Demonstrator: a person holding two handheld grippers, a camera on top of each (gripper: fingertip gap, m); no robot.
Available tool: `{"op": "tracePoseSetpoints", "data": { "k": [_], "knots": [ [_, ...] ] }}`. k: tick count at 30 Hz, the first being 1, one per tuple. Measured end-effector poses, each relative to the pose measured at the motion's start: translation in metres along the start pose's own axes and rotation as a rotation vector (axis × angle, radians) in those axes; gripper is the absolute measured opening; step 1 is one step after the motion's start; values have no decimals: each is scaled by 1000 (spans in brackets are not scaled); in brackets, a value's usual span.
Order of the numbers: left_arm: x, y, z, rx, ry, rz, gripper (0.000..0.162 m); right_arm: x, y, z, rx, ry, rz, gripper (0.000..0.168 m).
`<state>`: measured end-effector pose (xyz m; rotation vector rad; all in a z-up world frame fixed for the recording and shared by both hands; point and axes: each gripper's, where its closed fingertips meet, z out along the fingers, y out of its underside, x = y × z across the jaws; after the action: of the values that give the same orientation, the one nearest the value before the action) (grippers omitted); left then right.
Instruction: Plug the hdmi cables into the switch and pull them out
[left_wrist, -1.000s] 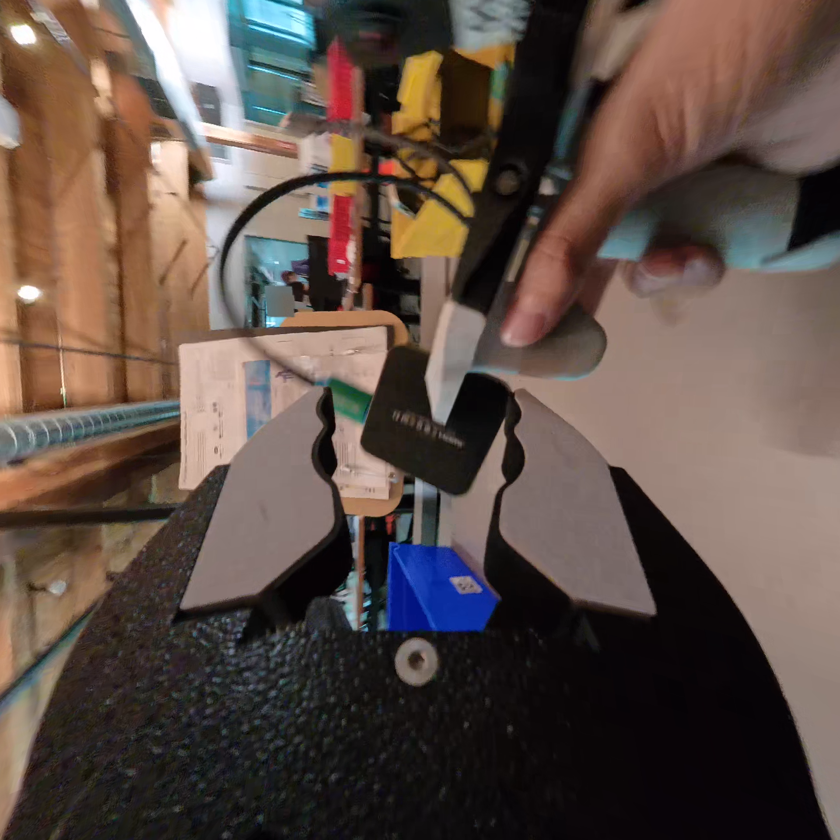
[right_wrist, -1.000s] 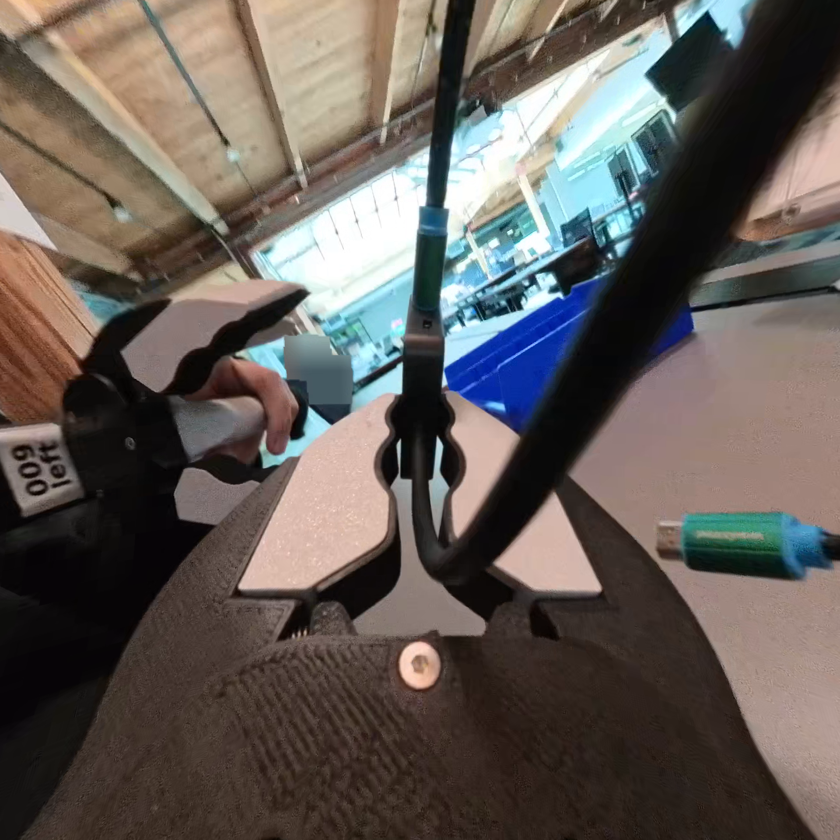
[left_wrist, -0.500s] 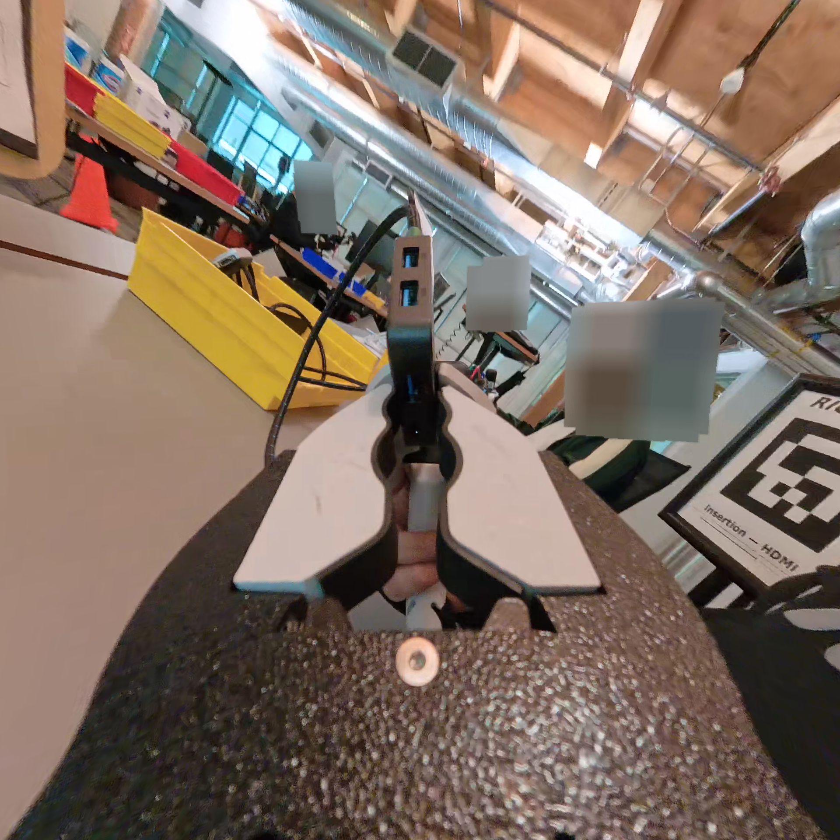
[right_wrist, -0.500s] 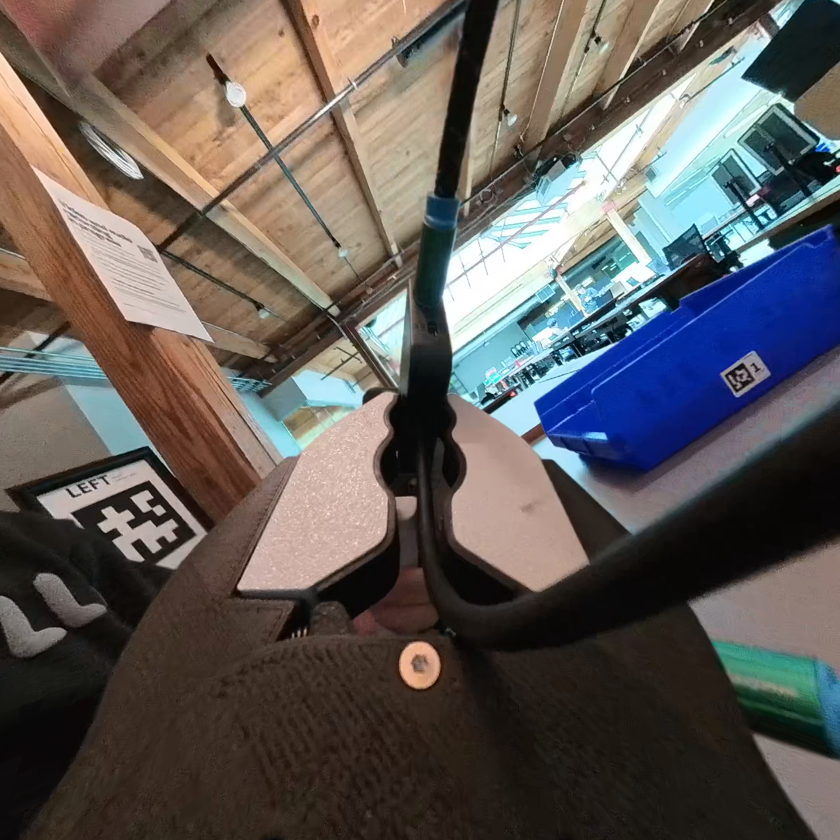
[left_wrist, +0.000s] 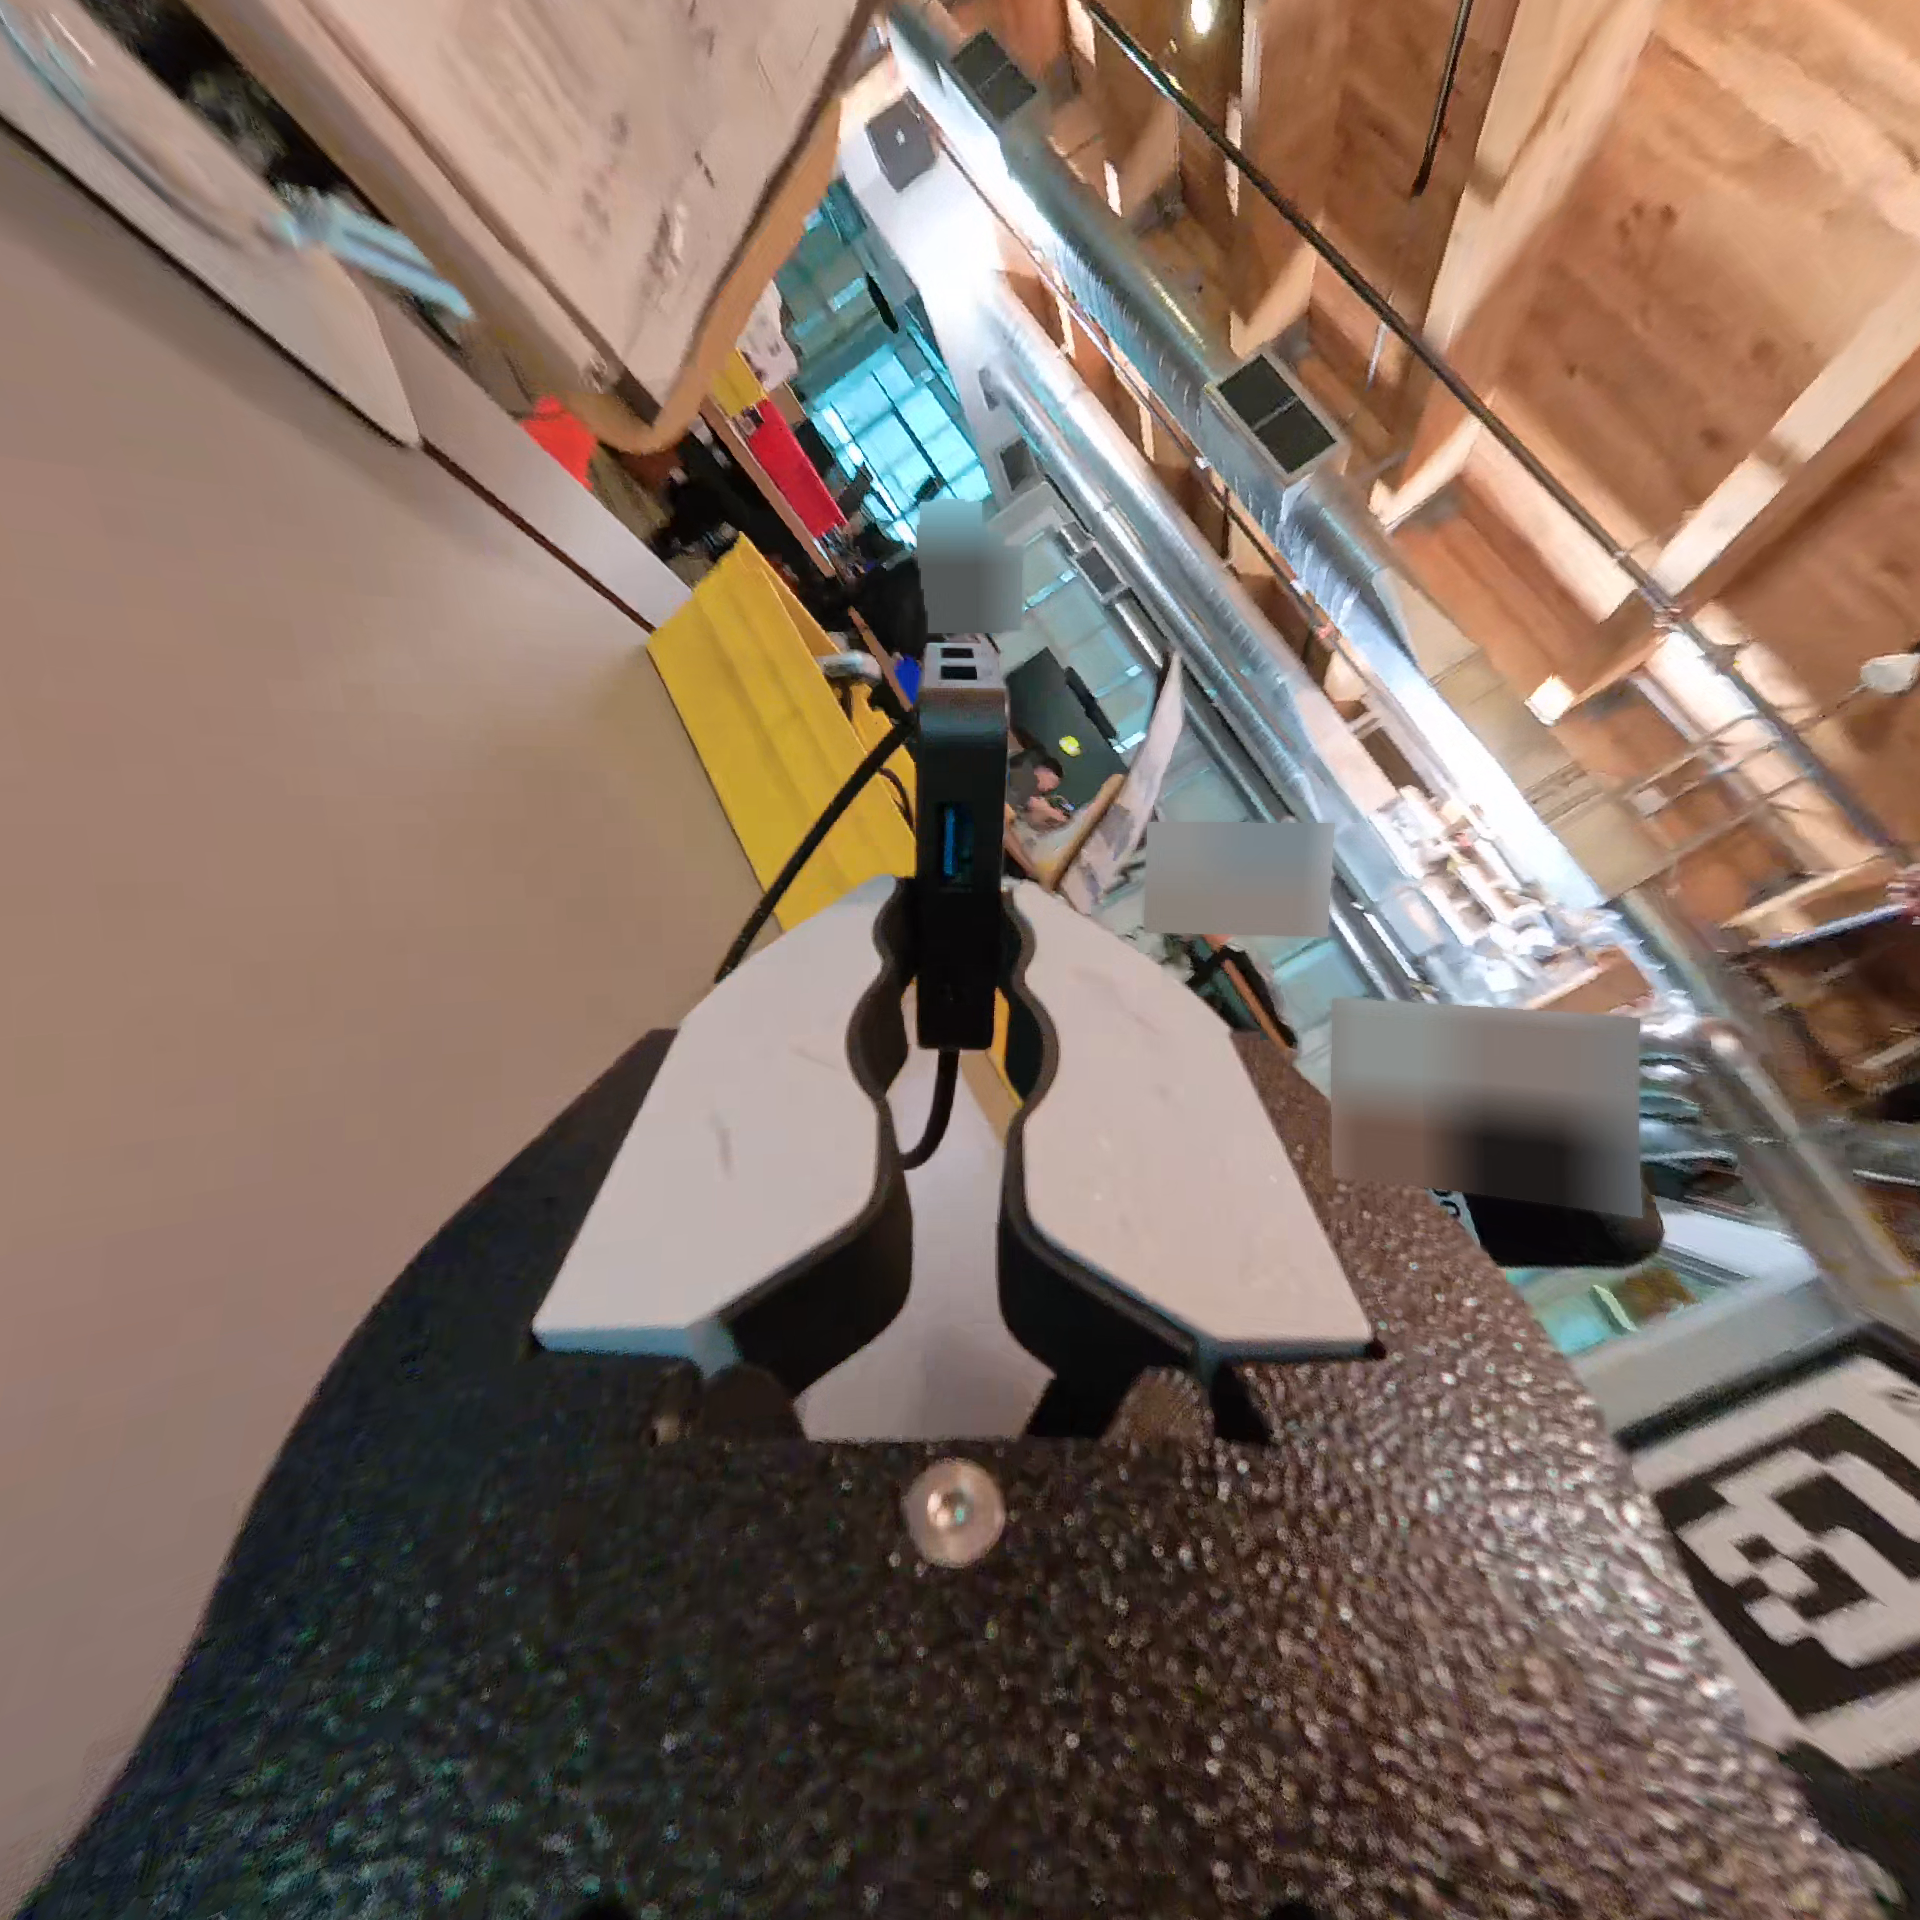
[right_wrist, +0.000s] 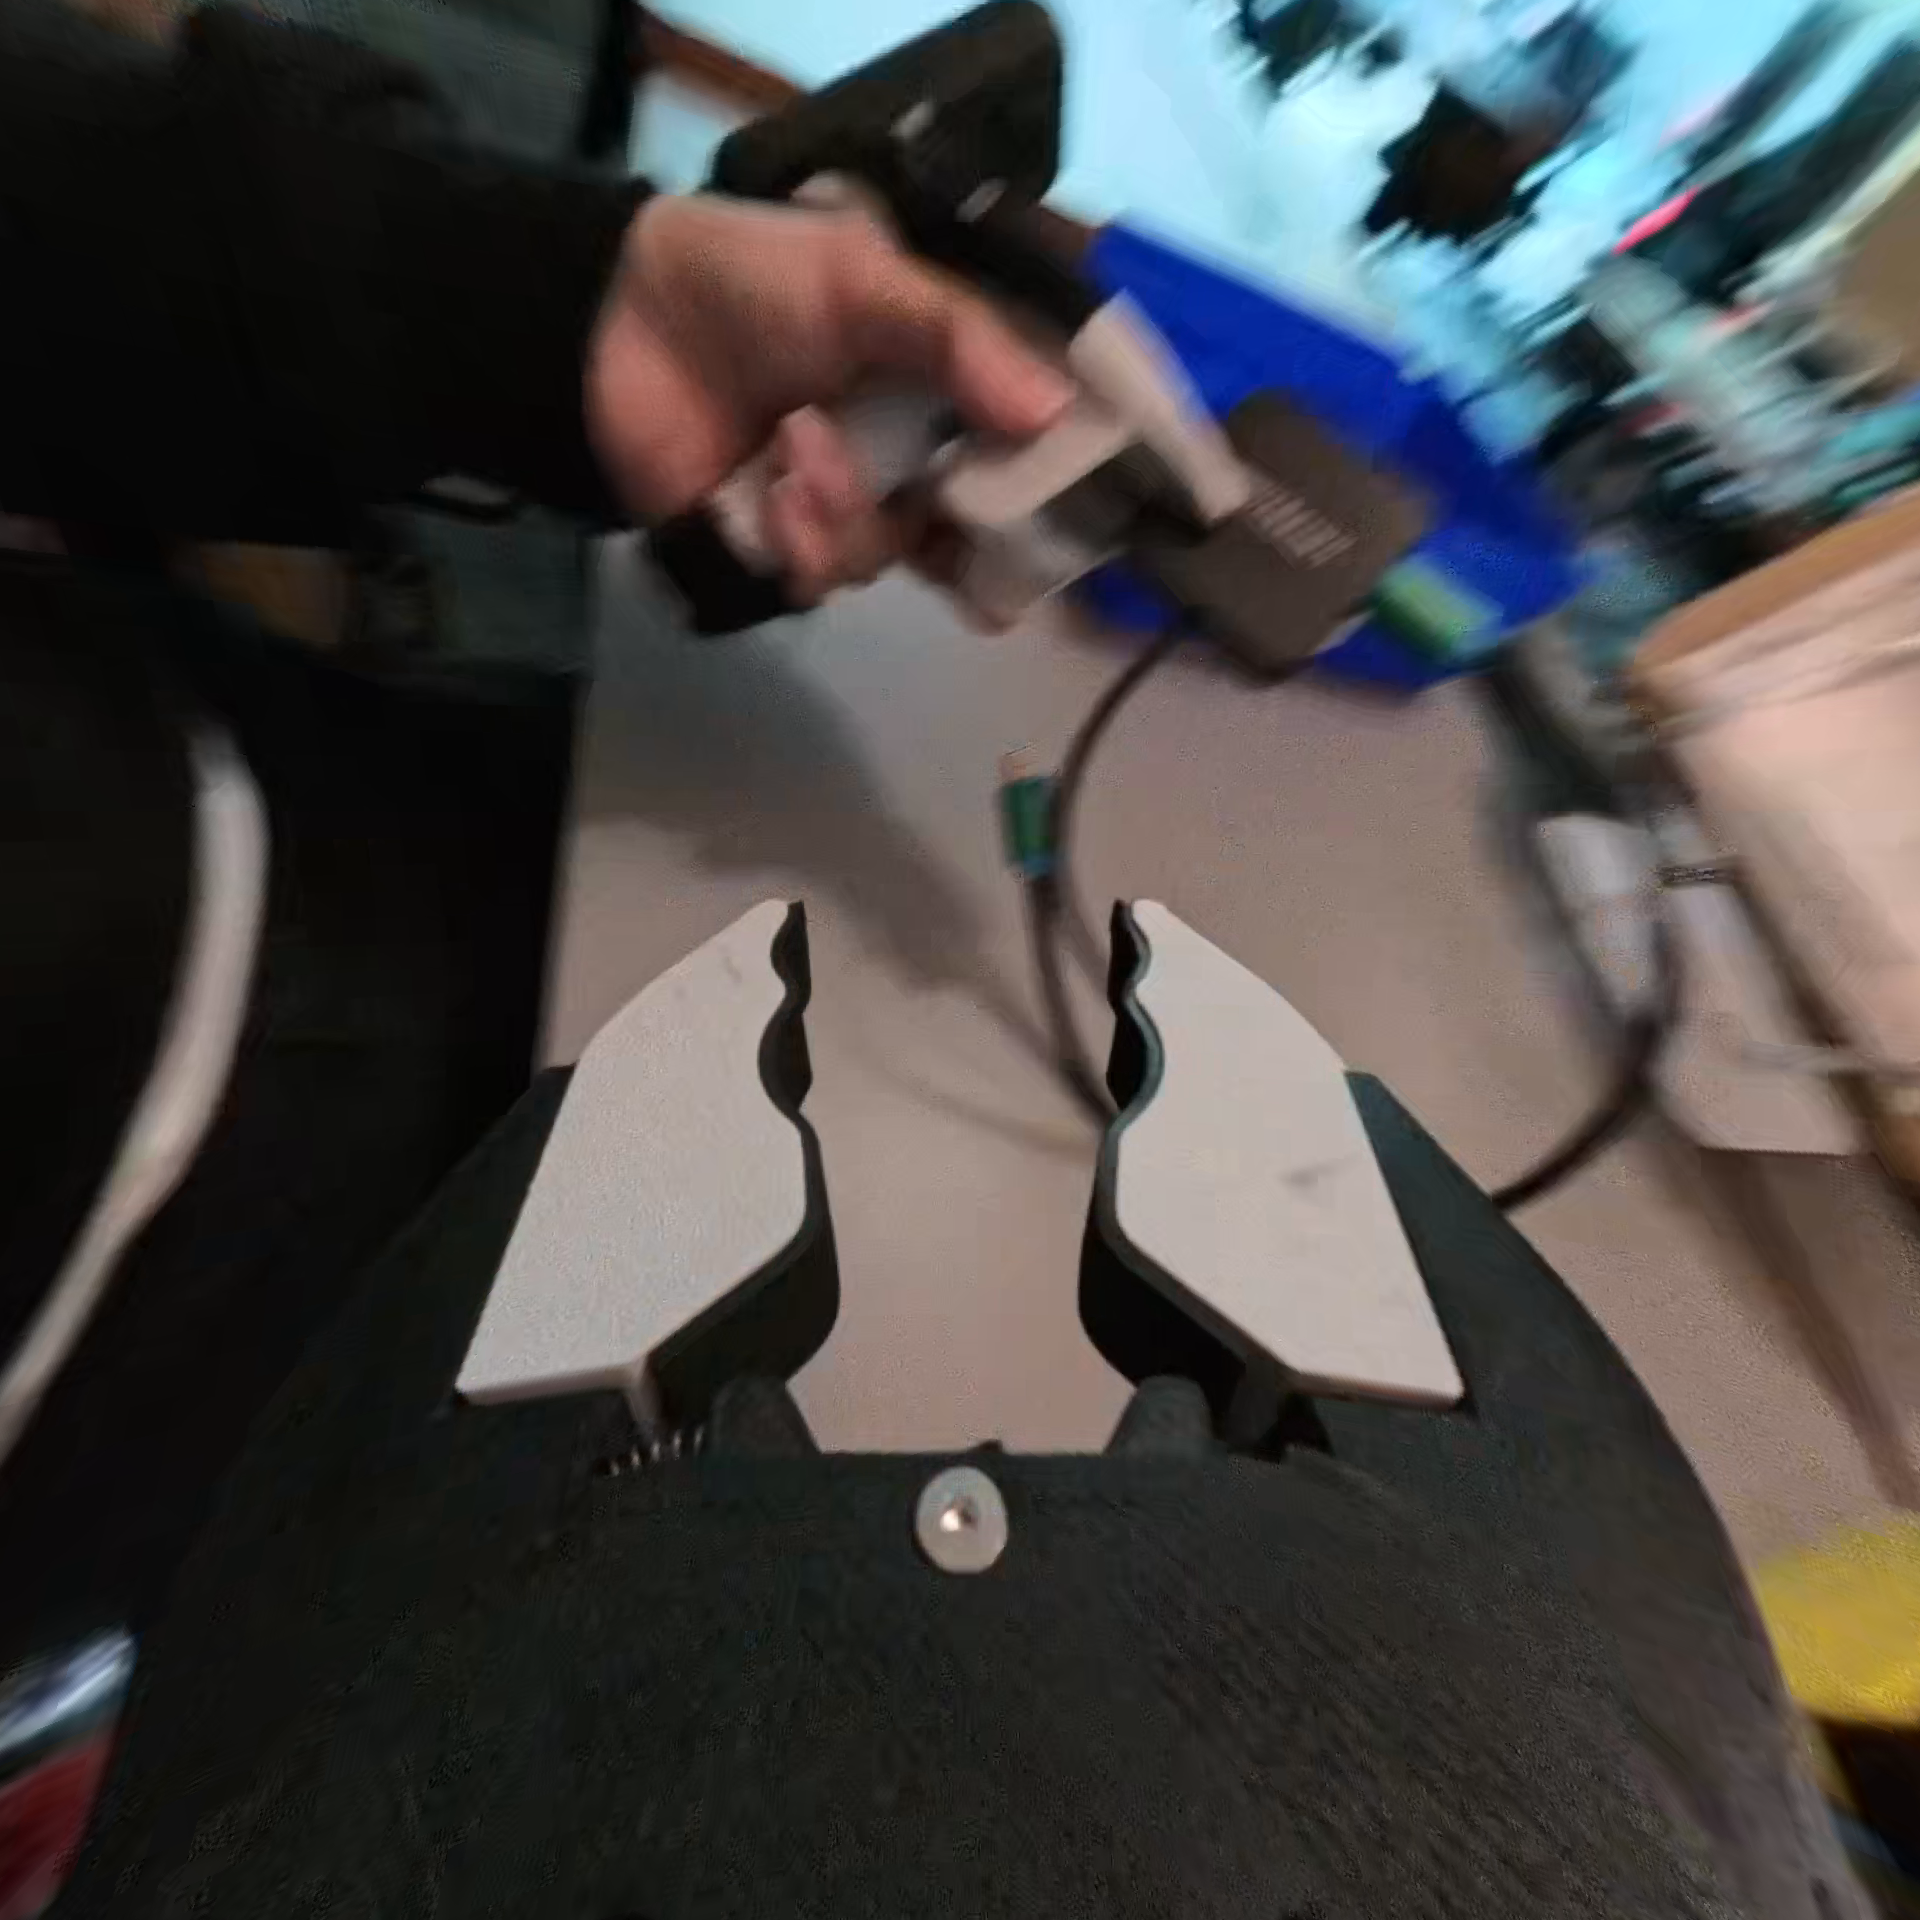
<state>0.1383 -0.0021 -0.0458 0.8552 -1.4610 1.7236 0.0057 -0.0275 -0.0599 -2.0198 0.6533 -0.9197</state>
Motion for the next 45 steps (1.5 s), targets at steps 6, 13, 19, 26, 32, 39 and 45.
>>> {"op": "tracePoseSetpoints", "data": {
  "k": [6, 13, 19, 26, 32, 39, 45],
  "knots": [
    [16, 49, 15, -227, 36, 25, 14, 41, -23, -11, 155, 330, -146, 66],
    [45, 90, 14, -485, 104, 199, 14, 47, -8, 10, 125, 416, -329, 76],
    [47, 112, 6, -655, 141, 251, 14, 31, -1, 11, 82, 326, -421, 71],
    [37, 123, -4, -851, 82, 388, 14, 26, 0, 16, -61, 342, -594, 80],
    [39, 120, -5, -930, 54, 480, 14, 22, -3, 20, -117, 354, -695, 71],
    [37, 111, 2, -950, 6, 579, 15, 38, 1, 23, -156, 426, -610, 69],
    [60, 63, 25, -496, 51, 1061, 65, 54, 10, 1, -125, 410, -318, 69]
  ]
}}
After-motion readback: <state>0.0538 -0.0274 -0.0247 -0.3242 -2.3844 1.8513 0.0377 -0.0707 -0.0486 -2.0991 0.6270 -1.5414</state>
